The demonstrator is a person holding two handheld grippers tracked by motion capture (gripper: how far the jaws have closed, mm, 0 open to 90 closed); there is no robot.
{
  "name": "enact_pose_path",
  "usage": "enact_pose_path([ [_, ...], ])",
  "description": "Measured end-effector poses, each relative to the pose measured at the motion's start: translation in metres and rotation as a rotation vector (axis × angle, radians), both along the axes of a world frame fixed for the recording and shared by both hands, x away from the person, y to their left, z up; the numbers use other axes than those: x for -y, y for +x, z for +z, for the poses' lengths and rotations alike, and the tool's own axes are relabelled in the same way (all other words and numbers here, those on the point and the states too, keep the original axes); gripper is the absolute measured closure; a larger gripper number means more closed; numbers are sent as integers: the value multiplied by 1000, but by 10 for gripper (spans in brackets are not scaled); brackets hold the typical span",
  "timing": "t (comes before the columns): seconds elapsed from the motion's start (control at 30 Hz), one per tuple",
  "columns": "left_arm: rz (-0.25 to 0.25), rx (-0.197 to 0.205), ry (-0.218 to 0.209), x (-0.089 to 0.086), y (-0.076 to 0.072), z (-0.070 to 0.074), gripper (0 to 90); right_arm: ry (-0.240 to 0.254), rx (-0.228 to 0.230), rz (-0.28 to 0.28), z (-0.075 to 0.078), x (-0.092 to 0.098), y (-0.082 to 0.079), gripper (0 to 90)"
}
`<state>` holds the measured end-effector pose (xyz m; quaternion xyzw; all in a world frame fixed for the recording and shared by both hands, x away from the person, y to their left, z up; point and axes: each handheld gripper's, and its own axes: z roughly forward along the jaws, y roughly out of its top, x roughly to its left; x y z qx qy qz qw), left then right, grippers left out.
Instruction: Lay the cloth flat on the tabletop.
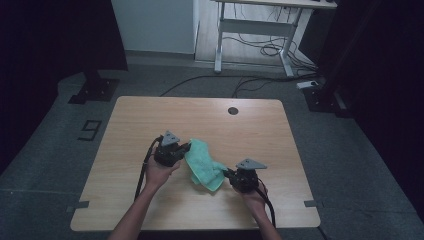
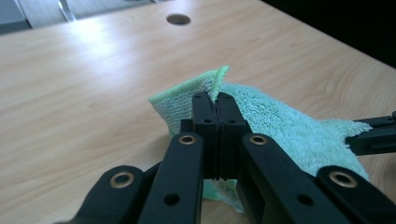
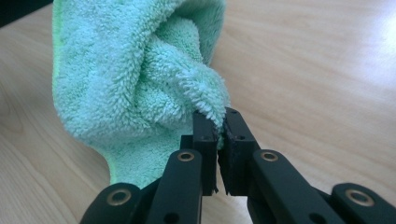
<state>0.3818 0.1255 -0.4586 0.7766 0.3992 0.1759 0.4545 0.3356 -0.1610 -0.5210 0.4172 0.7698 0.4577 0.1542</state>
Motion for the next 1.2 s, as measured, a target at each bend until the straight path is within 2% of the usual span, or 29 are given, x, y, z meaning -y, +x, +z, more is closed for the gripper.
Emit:
enact_pose_path([
  [0.23,17,23,-23,-9,0,14,891,41,8,-22,12,8,9,850],
  [0.33,22,8,-41,-12,4,17,890,45,12,-36,18,9,15,850],
  [0.37,29,5,-40,-13,9,19,891,34,5,-51,26,8,29,849],
  [0.4,33,3,-38,-13,12,22,891,34,5,-51,26,8,29,850],
  [0.5,50,15,-51,-18,22,34,891,40,9,-71,42,8,51,850],
  [0.53,61,31,-57,-22,27,43,891,43,52,-93,59,7,67,850],
  [0.57,61,31,-57,-22,27,43,891,43,52,-93,59,7,67,850],
  [0.6,68,48,-65,-25,30,50,891,48,66,-104,65,7,72,850],
  [0.63,71,61,-77,-28,30,55,890,75,117,-119,81,7,80,850],
  [0.67,71,76,-93,-31,29,60,890,75,117,-119,81,7,80,850],
  [0.73,67,89,-101,-35,25,63,890,95,154,-103,91,7,79,848],
  [0.8,55,91,-96,-37,16,56,890,90,153,-88,88,6,76,848],
  [0.83,44,82,-83,-37,8,48,890,81,146,-75,82,6,72,847],
  [0.87,34,60,-80,-40,-4,31,890,63,97,-50,64,6,63,845],
  [0.9,34,60,-80,-40,-4,31,889,63,56,-36,52,7,57,844],
  [0.93,23,25,-90,-41,-11,19,889,63,56,-36,52,7,57,844],
  [0.97,20,0,-82,-42,-20,3,888,59,21,-20,41,9,51,842],
  [1.0,15,-26,-88,-44,-27,-8,887,62,-69,22,17,13,37,831],
  [1.03,13,-49,-92,-46,-32,-17,887,62,-69,22,17,13,37,831],
  [1.1,14,-104,-132,-51,-43,-37,886,62,-125,33,2,16,28,826],
  [1.13,21,-118,-139,-53,-48,-43,884,66,-153,46,-6,17,23,821],
  [1.2,26,-128,-158,-57,-54,-50,883,70,-174,63,-13,16,16,813],
])
